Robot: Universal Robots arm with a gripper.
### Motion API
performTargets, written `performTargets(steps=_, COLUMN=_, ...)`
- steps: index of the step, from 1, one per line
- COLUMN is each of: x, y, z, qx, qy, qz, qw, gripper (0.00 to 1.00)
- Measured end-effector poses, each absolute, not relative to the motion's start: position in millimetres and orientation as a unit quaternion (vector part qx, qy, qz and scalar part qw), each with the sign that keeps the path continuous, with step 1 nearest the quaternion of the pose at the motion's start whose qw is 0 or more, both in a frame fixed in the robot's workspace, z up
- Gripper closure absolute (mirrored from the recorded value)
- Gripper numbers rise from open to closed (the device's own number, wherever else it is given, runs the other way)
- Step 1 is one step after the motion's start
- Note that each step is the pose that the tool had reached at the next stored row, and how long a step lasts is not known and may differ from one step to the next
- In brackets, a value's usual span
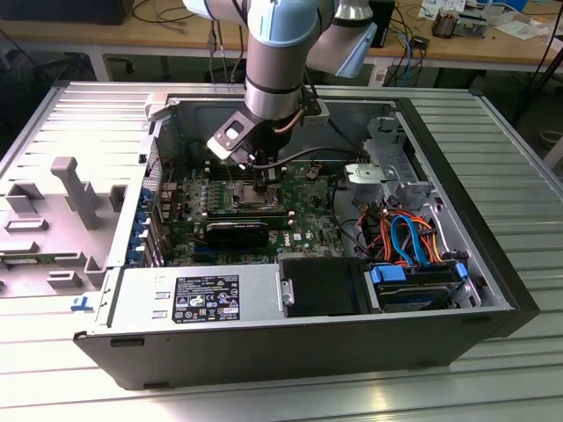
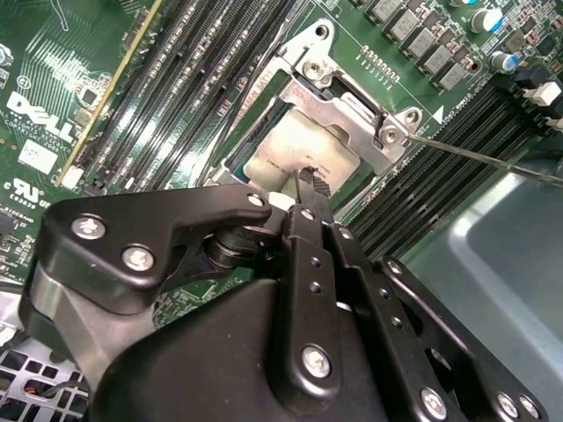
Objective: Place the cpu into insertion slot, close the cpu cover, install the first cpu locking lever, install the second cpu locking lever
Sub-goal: 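Close the cpu cover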
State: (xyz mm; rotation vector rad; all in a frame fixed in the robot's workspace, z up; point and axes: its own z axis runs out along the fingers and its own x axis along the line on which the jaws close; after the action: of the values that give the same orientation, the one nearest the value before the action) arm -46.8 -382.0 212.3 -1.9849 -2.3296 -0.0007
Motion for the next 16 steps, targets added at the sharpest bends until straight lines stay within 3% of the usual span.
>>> performTargets(steps=16, x=-47.7, y=-382.0, z=206.6, qx=-0.648, qy=-0.761, qz=0.0, qw=0.041, gripper=0.89)
